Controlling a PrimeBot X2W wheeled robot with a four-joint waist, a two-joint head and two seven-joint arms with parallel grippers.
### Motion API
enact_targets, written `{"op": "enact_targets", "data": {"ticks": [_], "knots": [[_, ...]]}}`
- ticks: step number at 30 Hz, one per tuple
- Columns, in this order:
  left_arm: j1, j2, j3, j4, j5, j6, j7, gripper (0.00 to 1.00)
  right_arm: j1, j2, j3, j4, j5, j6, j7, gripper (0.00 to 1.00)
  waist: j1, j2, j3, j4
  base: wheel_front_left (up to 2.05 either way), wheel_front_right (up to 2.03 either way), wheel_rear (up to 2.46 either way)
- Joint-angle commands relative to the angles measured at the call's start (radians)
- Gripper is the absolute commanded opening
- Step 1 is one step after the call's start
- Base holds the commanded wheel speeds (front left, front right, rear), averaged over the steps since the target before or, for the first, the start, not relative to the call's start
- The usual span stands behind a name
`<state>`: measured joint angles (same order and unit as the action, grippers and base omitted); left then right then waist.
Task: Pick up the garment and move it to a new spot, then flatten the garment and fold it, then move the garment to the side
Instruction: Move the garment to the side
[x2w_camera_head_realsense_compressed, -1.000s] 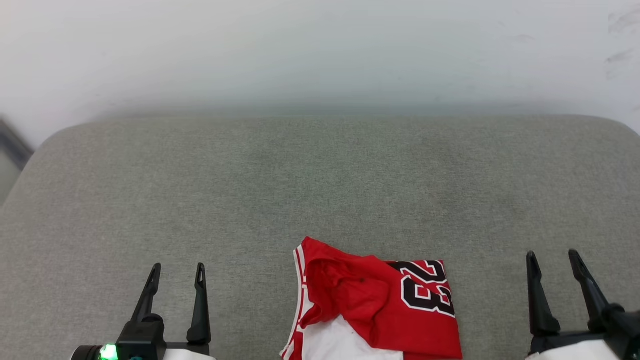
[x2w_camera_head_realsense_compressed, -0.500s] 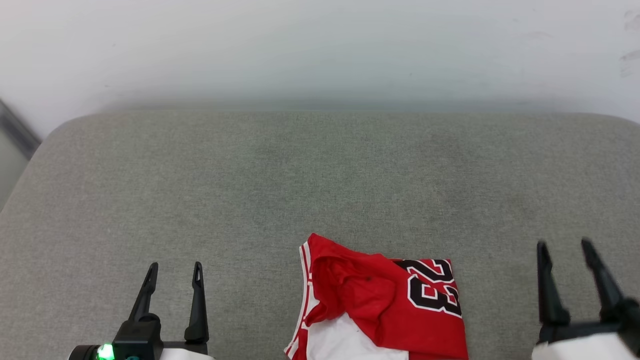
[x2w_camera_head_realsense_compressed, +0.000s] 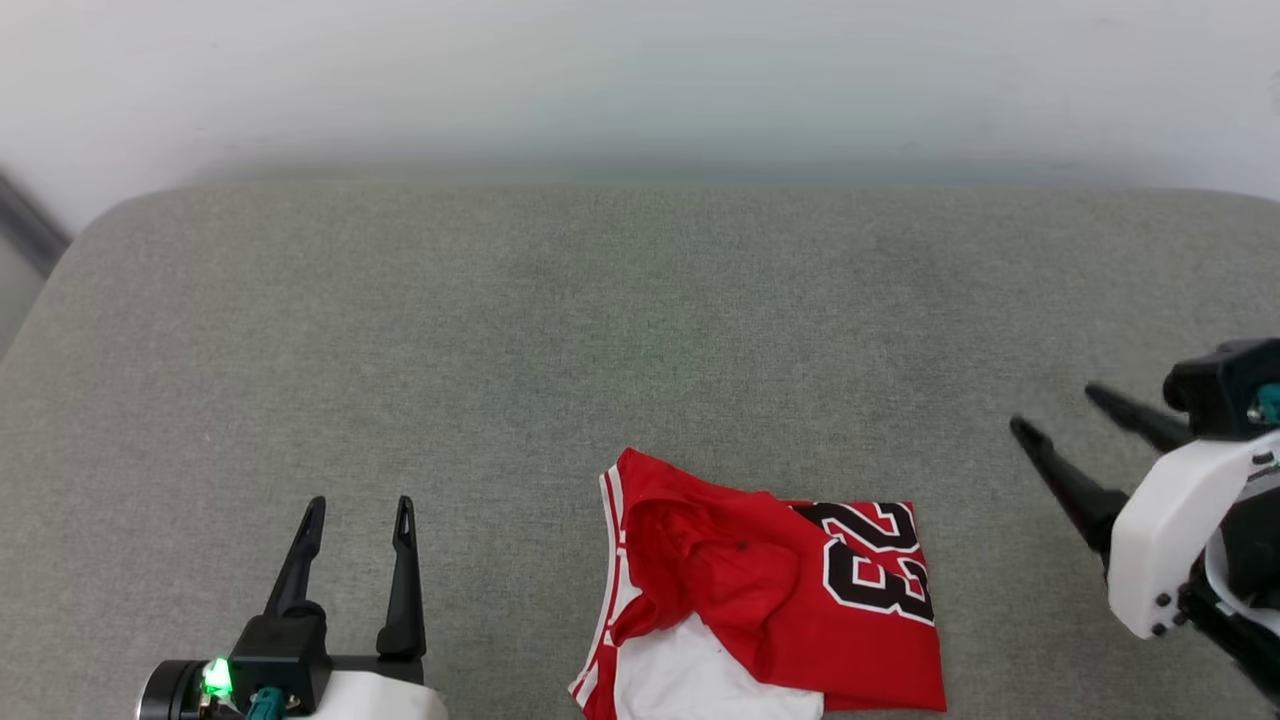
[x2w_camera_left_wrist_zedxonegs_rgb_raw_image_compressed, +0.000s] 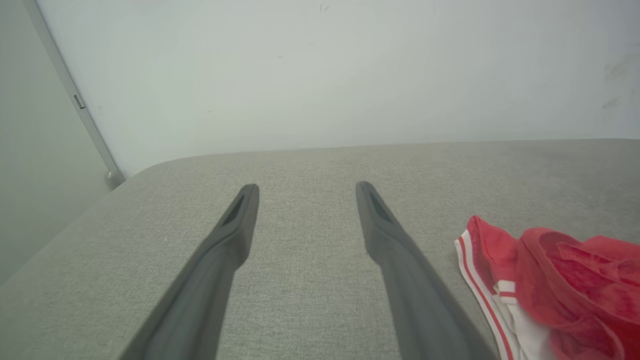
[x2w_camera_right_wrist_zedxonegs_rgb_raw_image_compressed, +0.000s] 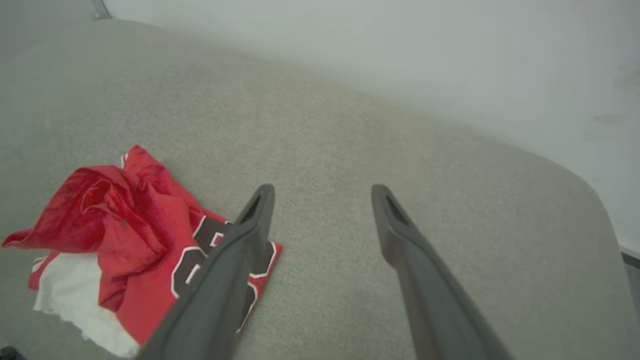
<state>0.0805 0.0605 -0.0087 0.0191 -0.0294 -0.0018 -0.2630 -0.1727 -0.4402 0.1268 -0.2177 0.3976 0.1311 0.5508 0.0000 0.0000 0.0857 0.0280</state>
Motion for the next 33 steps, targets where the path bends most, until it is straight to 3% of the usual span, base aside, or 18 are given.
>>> {"op": "enact_targets", "data": {"ticks": [1,6,11,20,26,31,32,33], "knots": [[-0.013,0.0,0.001,0.0,0.001,-0.004,-0.002,1.0,-0.012,-0.022,0.006,0.007,0.065,-0.001,0.08,1.0,0.0,0.0,0.009,0.002,0.0,0.0,0.0],[-0.037,-0.002,-0.001,0.0,0.0,-0.013,-0.002,1.0,-0.012,-0.073,-0.007,0.068,0.272,-0.001,0.324,1.0,0.0,0.0,0.037,0.01,0.0,0.0,0.0],[-0.066,-0.003,-0.006,0.0,0.003,-0.024,-0.002,1.0,0.009,-0.049,0.001,0.15,0.366,-0.001,0.409,1.0,0.0,0.0,0.075,0.027,0.0,0.0,0.0],[-0.124,-0.002,-0.01,-0.005,0.008,-0.049,-0.002,1.0,-0.014,0.062,0.06,0.308,0.432,-0.001,0.348,1.0,0.0,0.0,0.162,0.07,0.0,0.0,0.0],[-0.156,-0.003,-0.015,0.003,0.006,-0.057,-0.002,1.0,-0.023,0.13,0.194,0.453,0.429,-0.001,0.295,1.0,0.0,0.0,0.2,0.091,0.0,0.0,0.0],[-0.173,-0.005,-0.019,0.009,0.003,-0.062,-0.002,1.0,-0.033,0.134,0.319,0.535,0.429,-0.002,0.255,1.0,0.0,0.0,0.211,0.101,0.0,0.0,0.0],[-0.173,-0.005,-0.019,0.011,0.002,-0.062,-0.002,1.0,-0.04,0.129,0.332,0.54,0.427,-0.002,0.233,0.41,0.0,0.0,0.211,0.102,0.0,0.0,0.0],[-0.172,-0.005,-0.018,0.012,0.001,-0.061,-0.002,1.0,-0.05,0.121,0.347,0.543,0.431,-0.002,0.22,0.0,0.0,0.0,0.21,0.102,0.0,0.0,0.0]]}}
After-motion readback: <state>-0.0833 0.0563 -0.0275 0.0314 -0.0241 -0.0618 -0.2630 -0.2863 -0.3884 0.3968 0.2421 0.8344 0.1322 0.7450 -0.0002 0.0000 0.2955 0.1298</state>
